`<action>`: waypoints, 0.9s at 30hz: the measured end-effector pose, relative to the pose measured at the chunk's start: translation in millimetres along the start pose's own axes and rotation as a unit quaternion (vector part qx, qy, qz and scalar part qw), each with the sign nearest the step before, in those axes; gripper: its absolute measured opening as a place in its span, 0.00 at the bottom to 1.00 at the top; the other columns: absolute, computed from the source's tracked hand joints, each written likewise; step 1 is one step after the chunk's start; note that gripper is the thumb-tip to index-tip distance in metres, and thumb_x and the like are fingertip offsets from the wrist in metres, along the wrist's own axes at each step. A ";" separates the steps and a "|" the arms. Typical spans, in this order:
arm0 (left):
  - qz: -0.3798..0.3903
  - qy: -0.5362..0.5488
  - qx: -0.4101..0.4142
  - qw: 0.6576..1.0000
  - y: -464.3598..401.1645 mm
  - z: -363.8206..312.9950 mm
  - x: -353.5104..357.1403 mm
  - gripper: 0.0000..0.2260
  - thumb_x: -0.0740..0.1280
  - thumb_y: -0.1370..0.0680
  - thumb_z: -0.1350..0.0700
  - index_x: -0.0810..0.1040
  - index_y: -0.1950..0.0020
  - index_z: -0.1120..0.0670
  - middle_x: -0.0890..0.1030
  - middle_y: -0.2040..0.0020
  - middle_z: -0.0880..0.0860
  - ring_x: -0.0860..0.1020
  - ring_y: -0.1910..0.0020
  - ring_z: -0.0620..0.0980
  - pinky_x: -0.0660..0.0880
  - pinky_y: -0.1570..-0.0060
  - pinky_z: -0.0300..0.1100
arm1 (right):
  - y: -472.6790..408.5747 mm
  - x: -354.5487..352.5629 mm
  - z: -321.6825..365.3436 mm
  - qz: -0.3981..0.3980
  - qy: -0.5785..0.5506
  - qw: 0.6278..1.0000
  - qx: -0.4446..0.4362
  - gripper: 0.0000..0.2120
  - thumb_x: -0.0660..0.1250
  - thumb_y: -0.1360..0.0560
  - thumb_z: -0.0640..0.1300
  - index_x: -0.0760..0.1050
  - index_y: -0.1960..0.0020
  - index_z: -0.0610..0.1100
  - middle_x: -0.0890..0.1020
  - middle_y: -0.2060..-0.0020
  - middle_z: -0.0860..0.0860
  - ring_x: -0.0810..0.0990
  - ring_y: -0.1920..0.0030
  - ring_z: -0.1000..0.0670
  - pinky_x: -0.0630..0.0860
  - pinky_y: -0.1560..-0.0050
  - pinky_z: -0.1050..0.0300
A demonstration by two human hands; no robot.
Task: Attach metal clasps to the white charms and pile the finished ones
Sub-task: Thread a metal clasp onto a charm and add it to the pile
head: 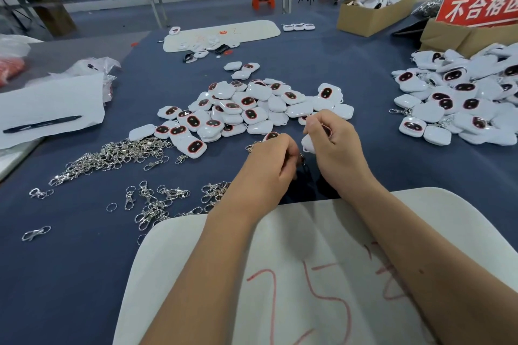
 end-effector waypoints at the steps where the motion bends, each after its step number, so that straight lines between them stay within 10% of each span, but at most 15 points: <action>1: 0.002 0.001 0.001 1.000 0.1 -0.5 0.7 0.07 0.62 0.19 0.63 0.73 0.54 0.53 0.80 0.61 0.49 0.79 0.61 0.49 0.75 0.56 0.51 | 0.3 -0.6 1.9 -0.002 0.009 1.000 -0.006 0.14 0.60 0.15 0.46 0.74 0.58 0.42 0.71 0.72 0.58 0.66 0.68 0.56 0.64 0.67 0.64; 27: 0.016 -0.021 0.001 1.000 0.2 -4.2 4.5 0.06 0.60 0.21 0.64 0.74 0.53 0.55 0.80 0.58 0.51 0.79 0.57 0.53 0.75 0.54 0.56 | 5.4 3.8 11.2 0.007 0.077 0.997 -0.017 0.15 0.62 0.15 0.46 0.71 0.59 0.41 0.75 0.68 0.47 0.67 0.68 0.53 0.65 0.65 0.57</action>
Point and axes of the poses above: each hand's wrist, its own y-axis away from the middle knuckle, its own x-axis out of the palm, z = x × y, the point moved 10 cm from there along -y, towards the middle knuckle
